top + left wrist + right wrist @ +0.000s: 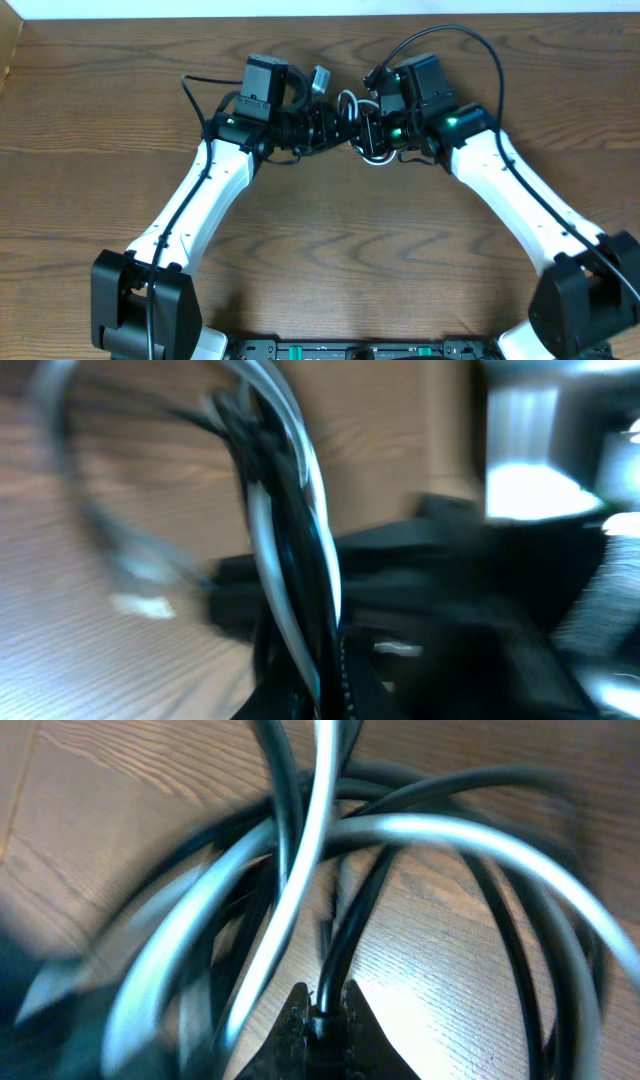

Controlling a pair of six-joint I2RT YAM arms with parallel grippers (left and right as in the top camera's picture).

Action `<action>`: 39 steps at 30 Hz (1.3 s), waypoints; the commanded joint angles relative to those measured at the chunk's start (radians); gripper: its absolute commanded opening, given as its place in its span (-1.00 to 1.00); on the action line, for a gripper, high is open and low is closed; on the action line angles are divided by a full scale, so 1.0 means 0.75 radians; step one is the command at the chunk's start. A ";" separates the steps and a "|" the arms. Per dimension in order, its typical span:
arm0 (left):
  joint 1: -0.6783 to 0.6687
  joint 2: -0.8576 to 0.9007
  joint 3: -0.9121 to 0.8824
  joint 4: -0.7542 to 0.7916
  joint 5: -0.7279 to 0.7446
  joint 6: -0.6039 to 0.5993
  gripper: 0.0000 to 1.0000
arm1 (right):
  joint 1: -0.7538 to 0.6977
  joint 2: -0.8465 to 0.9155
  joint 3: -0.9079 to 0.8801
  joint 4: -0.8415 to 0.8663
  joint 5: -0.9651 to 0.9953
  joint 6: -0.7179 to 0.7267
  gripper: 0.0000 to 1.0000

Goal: Untangle cables

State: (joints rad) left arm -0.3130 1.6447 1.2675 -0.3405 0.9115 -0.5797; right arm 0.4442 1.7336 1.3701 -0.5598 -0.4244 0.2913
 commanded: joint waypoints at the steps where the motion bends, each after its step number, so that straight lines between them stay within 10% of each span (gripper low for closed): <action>1: -0.008 -0.009 0.011 0.140 0.258 -0.166 -0.85 | 0.021 0.049 0.022 0.015 -0.099 0.037 -0.98; 3: -0.008 -0.009 0.011 0.221 0.286 -0.241 -0.85 | 0.021 0.060 0.022 0.026 -0.116 0.046 -0.98; 6: -0.008 -0.009 0.011 0.288 0.301 -0.293 -0.85 | 0.013 0.058 0.022 0.035 -0.139 0.050 0.11; 9: -0.008 -0.009 0.011 0.288 0.284 -0.291 -0.85 | -0.052 0.048 0.025 0.035 -0.273 0.058 0.49; 18: -0.008 -0.008 0.009 0.286 0.225 -0.225 -0.85 | -0.418 -0.163 0.026 0.025 -0.801 0.095 0.50; 31: 0.034 -0.006 0.008 0.278 0.456 -0.008 -0.85 | -0.457 -0.146 0.024 -0.305 -0.310 -0.231 0.48; 39: 0.057 -0.006 0.008 0.369 0.446 -0.283 -0.85 | -0.379 -0.099 0.021 -0.280 -0.341 -0.305 0.49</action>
State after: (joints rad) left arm -0.2703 1.6474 1.2640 -0.0971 1.2068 -0.6922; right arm 0.1307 1.6302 1.3811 -0.7788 -0.6640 0.1017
